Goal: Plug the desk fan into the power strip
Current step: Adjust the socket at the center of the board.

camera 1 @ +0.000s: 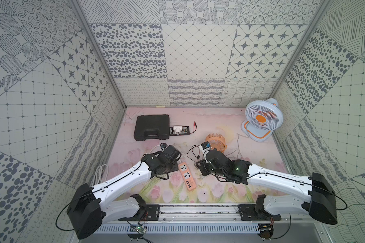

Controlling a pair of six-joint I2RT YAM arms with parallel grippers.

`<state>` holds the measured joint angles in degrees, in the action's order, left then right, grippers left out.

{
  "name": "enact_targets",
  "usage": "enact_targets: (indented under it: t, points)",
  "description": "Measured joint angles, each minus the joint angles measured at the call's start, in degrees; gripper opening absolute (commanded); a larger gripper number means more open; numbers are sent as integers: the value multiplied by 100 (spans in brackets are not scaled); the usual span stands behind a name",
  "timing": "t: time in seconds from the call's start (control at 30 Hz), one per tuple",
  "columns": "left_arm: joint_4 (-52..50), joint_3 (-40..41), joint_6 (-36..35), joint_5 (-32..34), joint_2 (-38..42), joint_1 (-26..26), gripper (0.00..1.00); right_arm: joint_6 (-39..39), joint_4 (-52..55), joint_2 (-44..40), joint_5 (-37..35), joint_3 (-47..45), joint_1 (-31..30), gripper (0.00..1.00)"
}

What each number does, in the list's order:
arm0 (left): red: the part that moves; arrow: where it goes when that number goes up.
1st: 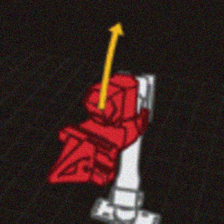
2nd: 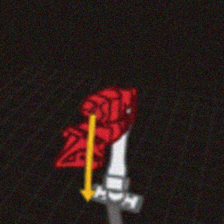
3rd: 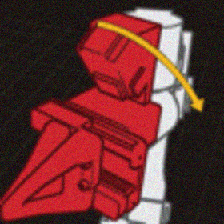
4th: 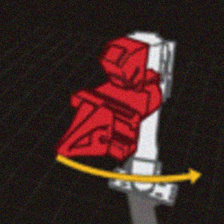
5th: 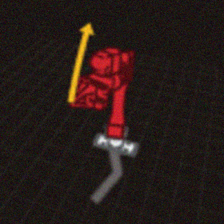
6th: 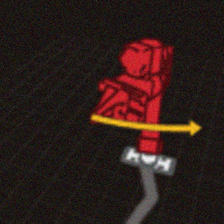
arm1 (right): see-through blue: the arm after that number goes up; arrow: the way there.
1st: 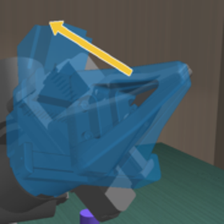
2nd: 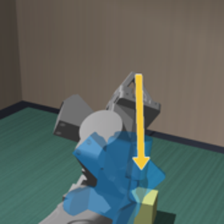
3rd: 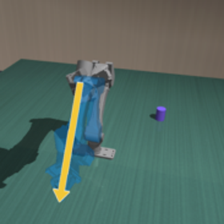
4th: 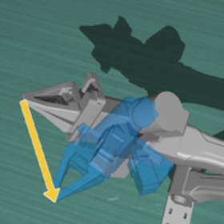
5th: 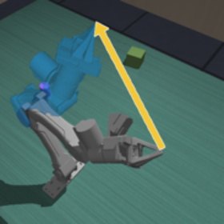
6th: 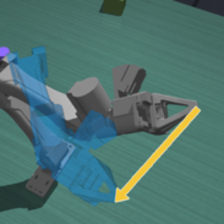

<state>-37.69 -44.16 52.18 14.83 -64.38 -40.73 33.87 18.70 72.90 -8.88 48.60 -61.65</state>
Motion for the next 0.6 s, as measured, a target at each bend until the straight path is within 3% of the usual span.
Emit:
enact_targets:
  t: [0.3, 0.6]
  points:
    - [649, 846, 79, -509, 870, 240, 44, 46, -595, 341, 769, 46, 72, 0]
    - [1692, 1373, 376, -1344, 662, 282, 43, 295, -1067, 516, 1167, -74, 452, 0]
